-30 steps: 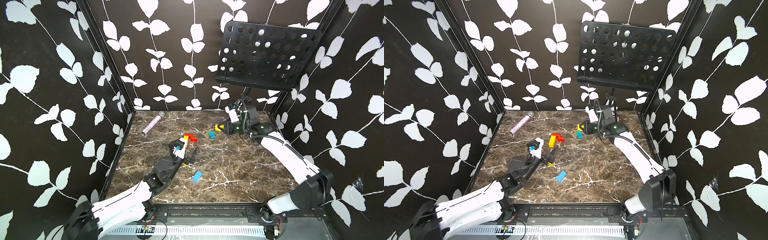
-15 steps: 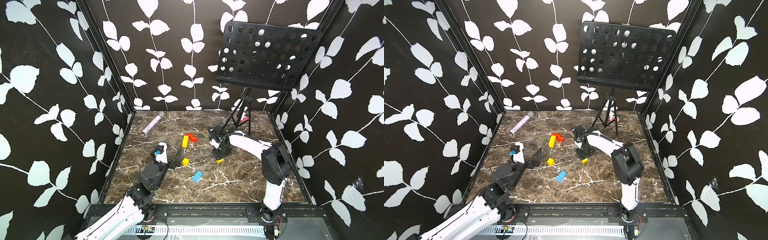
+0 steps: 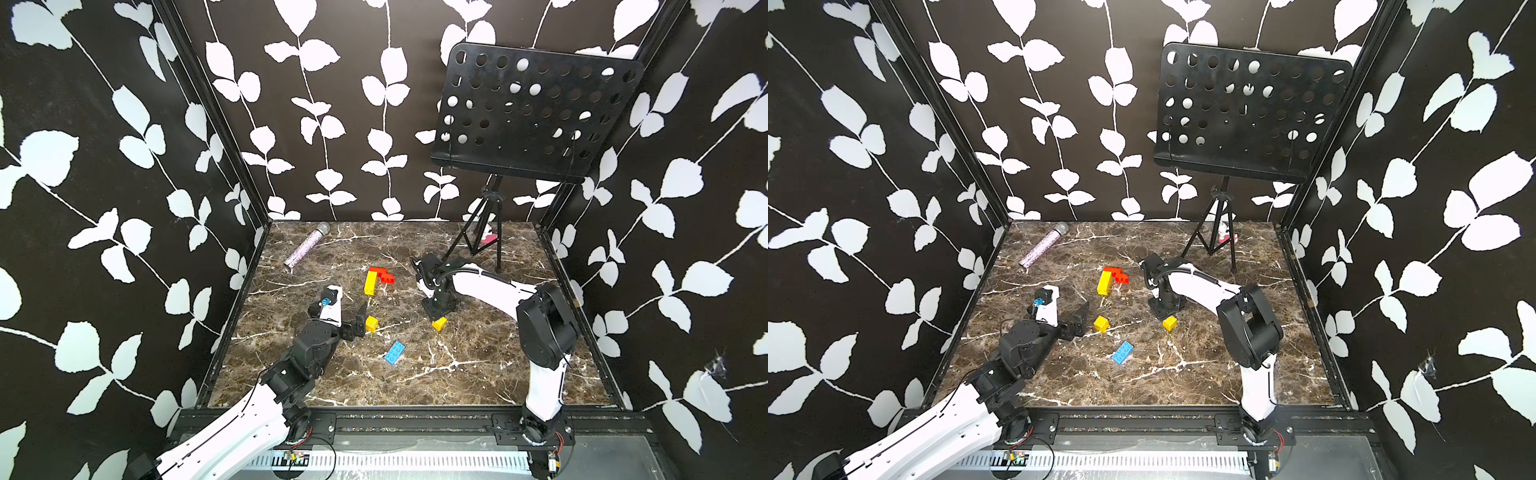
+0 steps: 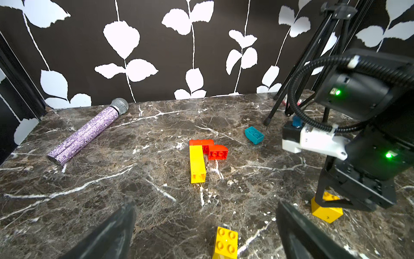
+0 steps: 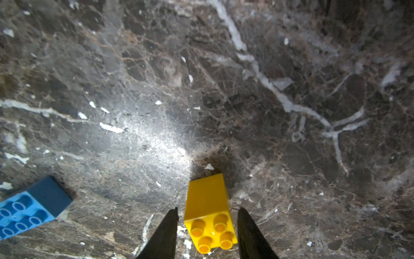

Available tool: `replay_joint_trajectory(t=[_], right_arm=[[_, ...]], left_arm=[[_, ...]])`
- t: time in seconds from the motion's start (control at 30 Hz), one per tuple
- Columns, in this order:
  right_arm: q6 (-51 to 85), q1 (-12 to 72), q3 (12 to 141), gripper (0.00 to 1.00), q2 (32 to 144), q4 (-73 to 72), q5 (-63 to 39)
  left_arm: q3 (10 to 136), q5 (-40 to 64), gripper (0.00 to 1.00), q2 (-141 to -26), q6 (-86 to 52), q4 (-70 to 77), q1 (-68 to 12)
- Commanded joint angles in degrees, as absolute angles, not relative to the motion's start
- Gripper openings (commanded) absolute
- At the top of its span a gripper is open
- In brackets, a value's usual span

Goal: Assemble the letter r with lego
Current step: Place the lego brick at the center of the board, then pick up the lego brick from the center of the board.

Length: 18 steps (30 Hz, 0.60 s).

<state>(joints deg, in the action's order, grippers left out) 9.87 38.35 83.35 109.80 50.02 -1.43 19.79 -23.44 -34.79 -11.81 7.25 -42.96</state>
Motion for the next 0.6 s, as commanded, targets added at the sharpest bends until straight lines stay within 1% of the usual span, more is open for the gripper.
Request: replay_joint_trajectory(t=[0.0, 0.07, 0.13, 0.2, 0.3, 0.4, 0.47, 0.57], right_arm=[[9.4, 40.8, 81.6, 0.45, 102.4, 43.7, -1.1], [8.1, 43.1, 78.9, 0.47, 97.5, 36.5, -3.2], [6.8, 45.2, 74.6, 0.53, 93.9, 27.2, -9.3], [6.3, 46.3, 72.0, 0.57, 94.2, 21.0, -15.8], [4.4, 48.3, 74.5, 0.57, 99.3, 19.6, -19.8], [1.5, 51.0, 74.8, 0.58, 103.5, 15.2, -20.5], [-0.2, 52.4, 74.8, 0.58, 106.1, 13.5, -17.7], [-1.8, 52.9, 78.5, 0.58, 109.7, 13.7, -14.4]], left_arm=[[22.4, -24.5, 0.99, -34.2, -12.5, 6.0, -42.6], [22.8, -25.8, 0.99, -33.4, -12.5, 5.5, -42.6], [23.1, -27.7, 0.99, -31.9, -12.5, 5.2, -42.5], [22.9, -29.7, 0.99, -30.2, -13.2, 5.4, -42.3], [23.0, -31.5, 0.99, -27.5, -13.9, 4.5, -41.9], [23.3, -32.0, 0.99, -25.4, -13.7, 2.5, -41.9], [23.2, -32.4, 0.99, -24.2, -13.4, 1.5, -41.8], [22.6, -32.6, 0.99, -22.7, -14.0, 0.4, -41.8]])
